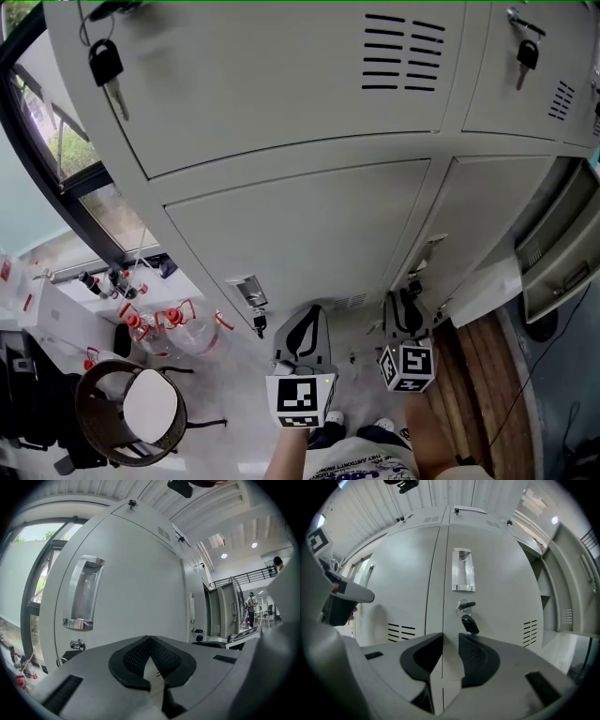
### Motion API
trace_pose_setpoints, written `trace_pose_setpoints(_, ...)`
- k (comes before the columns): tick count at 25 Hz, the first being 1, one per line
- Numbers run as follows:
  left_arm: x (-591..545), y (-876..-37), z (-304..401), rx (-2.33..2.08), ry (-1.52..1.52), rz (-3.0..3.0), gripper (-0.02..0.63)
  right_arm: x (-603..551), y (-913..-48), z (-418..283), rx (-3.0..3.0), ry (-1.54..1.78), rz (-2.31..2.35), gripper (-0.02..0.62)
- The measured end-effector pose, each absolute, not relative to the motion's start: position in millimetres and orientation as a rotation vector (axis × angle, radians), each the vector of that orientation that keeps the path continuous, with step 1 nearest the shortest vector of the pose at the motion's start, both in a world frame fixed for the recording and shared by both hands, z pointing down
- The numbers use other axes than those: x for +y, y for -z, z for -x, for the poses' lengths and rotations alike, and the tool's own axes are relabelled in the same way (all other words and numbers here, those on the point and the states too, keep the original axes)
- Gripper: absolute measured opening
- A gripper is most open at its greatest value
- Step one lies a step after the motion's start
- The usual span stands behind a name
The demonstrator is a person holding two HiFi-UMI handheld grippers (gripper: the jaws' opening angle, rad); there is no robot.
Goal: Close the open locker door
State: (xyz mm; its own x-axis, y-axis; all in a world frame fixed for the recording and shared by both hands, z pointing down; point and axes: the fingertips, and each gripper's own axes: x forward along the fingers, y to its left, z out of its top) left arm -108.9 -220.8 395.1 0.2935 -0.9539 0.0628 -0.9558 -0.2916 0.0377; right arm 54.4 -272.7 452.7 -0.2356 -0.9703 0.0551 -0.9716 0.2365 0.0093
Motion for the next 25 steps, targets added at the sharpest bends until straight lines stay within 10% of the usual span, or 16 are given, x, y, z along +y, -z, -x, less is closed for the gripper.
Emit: trace_pose_setpoints(25,-217,-394,95,-1.765,-0.045,-2.521,0.005,-249,-451,-45,-2.467,-0.067,-1.877,0.029)
